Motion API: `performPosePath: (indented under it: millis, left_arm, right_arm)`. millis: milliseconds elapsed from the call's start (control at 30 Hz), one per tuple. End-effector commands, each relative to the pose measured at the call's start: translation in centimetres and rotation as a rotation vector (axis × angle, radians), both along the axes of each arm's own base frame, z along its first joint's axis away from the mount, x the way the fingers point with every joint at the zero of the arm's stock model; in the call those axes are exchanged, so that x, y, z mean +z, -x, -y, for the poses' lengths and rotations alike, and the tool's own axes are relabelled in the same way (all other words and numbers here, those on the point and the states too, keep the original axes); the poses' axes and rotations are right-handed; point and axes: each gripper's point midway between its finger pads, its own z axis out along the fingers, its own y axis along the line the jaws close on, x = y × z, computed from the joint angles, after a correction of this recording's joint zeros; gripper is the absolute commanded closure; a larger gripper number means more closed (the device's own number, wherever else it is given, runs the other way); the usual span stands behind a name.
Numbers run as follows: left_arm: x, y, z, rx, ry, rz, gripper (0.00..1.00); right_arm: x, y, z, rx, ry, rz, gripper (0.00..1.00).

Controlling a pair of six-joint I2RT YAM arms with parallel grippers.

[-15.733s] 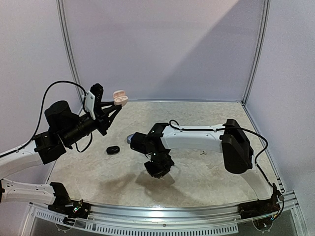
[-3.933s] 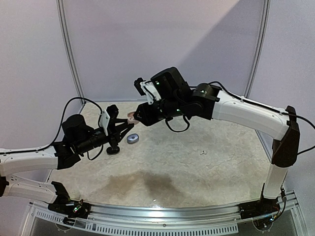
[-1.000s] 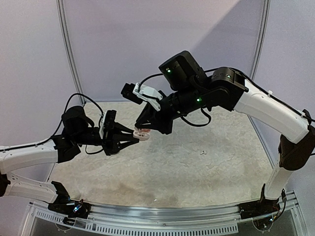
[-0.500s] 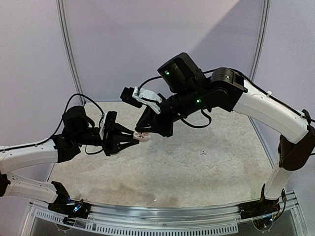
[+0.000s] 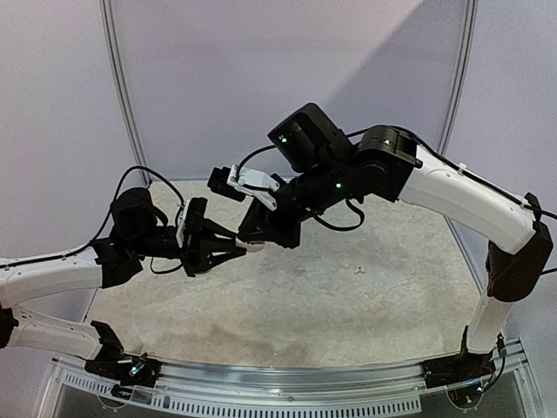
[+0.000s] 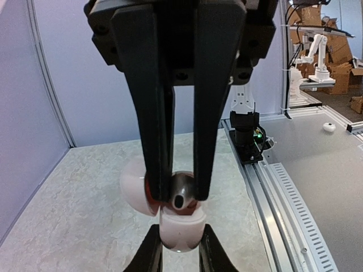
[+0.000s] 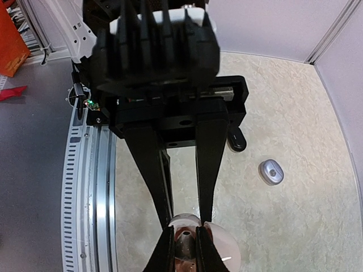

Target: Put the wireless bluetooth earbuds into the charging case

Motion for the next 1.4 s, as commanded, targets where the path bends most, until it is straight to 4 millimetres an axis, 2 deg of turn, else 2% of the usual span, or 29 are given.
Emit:
performPosePath:
  millis: [0,167,333,600,733,833,933,1000,1033,1133,1200,1267,1367]
  left_arm:
    - [1.0,-0.5,0.0,0.013,0.02,0.014,1.0]
    - [1.2,-0.4,0.0,0.01,0.027,0.014,1.0]
    - [1.1,-0.5,-0.2,0.032,0.026,-0.014,1.0]
    - [1.0,-1.1,-0.7,0.091,0.035,-0.07,1.0]
    - [1.0,-1.8,-1.2,0.147,0.048,-0.117,1.0]
    - [1.0,-2.7,-1.6,0.204,0.068,-0.177,1.0]
    - [0.9,-3.4,-2.2,0.263,0.083,-0.224,1.0]
    - [0.7,-3.9,-2.7,0.306,0.086,-0.25,1.0]
    - [0.7,-4.1,-3.0,0.325,0.091,-0.257,1.0]
    - [0.5,-4.6,-3.9,0.379,0.1,-0.281,1.0]
    - [0.5,-5.0,-4.5,0.414,0.109,-0.297,1.0]
    - [0.6,-5.1,-5.1,0.44,0.12,-0.299,1.0]
    - [0.6,-5.2,-6.0,0.476,0.132,-0.292,1.0]
  right_arm:
    - [-1.0,-0.1,-0.5,0.013,0.035,0.032,0.99]
    - [-1.2,-0.7,-1.1,0.008,0.029,0.064,0.79]
    - [0.6,-1.1,-1.3,-0.012,-0.016,0.097,0.67]
    - [6.3,-1.4,-1.7,-0.046,-0.195,0.148,0.53]
    - [10.1,-1.8,-1.4,-0.088,-0.318,0.163,0.5]
    - [12.9,-3.9,-0.3,-0.205,-0.411,0.131,0.48]
    - [15.4,-8.2,3.1,-0.45,-0.509,0.05,0.48]
    - [15.6,-11.6,6.3,-0.636,-0.54,-0.015,0.47]
    - [14.9,-13.5,8.3,-0.736,-0.532,-0.038,0.47]
    - [11.1,-17.1,13.3,-1.021,-0.465,-0.147,0.47]
    - [7.0,-18.9,16.4,-1.192,-0.37,-0.229,0.45]
    - [1.9,-19.6,19.7,-1.336,-0.21,-0.296,0.42]
    - [-4.9,-20.3,22.4,-1.478,-0.012,-0.374,0.4]
